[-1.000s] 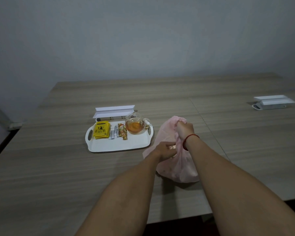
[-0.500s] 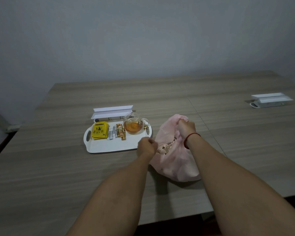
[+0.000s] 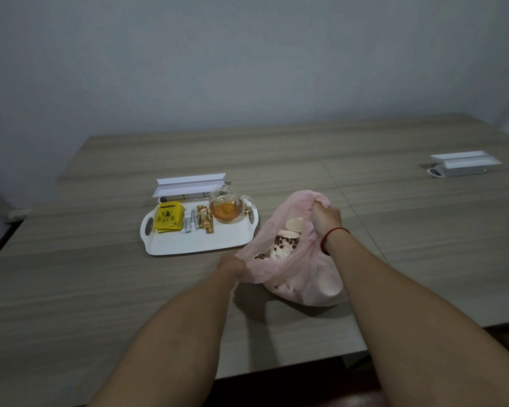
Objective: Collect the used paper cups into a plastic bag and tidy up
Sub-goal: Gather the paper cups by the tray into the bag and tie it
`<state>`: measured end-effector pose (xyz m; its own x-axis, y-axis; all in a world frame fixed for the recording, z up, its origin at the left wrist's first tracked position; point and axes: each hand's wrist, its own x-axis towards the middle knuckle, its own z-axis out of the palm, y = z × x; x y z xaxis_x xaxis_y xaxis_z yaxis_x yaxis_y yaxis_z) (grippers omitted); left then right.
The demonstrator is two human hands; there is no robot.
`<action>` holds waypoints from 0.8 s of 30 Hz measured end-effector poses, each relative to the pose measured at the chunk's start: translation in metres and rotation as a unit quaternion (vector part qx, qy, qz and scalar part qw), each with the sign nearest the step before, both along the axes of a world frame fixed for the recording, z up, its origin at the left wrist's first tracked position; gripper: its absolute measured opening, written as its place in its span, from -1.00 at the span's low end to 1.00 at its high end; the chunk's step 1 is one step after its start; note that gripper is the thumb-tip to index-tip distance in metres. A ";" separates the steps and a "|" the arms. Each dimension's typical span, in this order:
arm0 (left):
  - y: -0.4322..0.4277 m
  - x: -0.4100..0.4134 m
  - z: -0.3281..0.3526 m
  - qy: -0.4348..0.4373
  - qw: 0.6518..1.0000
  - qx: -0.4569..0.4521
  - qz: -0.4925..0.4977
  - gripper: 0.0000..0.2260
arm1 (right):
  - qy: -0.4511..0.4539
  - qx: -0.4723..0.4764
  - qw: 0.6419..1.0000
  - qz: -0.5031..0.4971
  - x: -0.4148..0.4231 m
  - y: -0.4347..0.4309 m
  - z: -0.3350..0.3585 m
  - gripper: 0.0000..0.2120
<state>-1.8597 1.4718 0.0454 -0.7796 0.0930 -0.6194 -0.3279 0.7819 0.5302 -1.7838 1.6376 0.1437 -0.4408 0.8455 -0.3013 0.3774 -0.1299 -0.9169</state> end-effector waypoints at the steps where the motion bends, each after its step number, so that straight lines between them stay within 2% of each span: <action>1: 0.000 0.000 0.000 -0.007 0.999 0.028 0.015 -0.60 | -0.007 0.011 1.000 -0.007 0.000 0.000 -0.001 -0.67; 4: 0.000 0.001 0.020 -0.010 0.986 0.133 0.101 -0.66 | -0.017 -0.001 1.000 0.008 0.005 -0.002 0.003 -0.72; 8: 0.004 -0.005 0.058 0.010 0.939 0.254 0.231 -0.68 | -0.013 0.000 0.999 0.032 0.009 -0.001 0.014 -0.72; 9: 0.005 -0.008 0.070 0.013 0.930 0.272 0.246 -0.65 | -0.004 0.014 1.000 0.024 0.011 -0.001 0.022 -0.73; 11: 0.007 -0.015 0.091 0.013 0.933 0.291 0.210 -0.57 | 0.003 0.036 0.999 0.012 0.012 -0.001 0.032 -0.74; 14: 0.003 -0.019 0.126 0.021 0.968 0.238 0.079 -0.64 | 0.008 0.042 0.997 0.057 0.015 -0.003 0.048 -0.77; 17: -0.001 -0.021 0.152 0.054 0.984 0.169 0.014 -0.68 | 0.034 0.023 0.991 0.131 0.013 -0.013 0.056 -0.60; 20: -0.010 -0.021 0.166 0.112 0.981 0.155 0.031 -0.76 | 0.062 0.028 0.985 0.161 0.009 -0.027 0.059 -0.66; 22: -0.028 -0.028 0.168 0.145 0.974 0.154 0.079 -0.76 | 0.038 0.052 0.993 0.098 0.008 -0.027 0.061 -0.57; 24: -0.062 -0.035 0.169 0.185 0.956 0.145 0.178 -0.81 | 0.010 0.062 0.998 0.004 0.011 -0.020 0.063 -0.55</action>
<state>-1.8949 1.4094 0.2140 -0.9544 -0.0918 -0.2840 -0.2937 0.4580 0.8390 -1.7724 1.6177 0.2071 -0.4528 0.8722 -0.1849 0.3589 -0.0115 -0.9333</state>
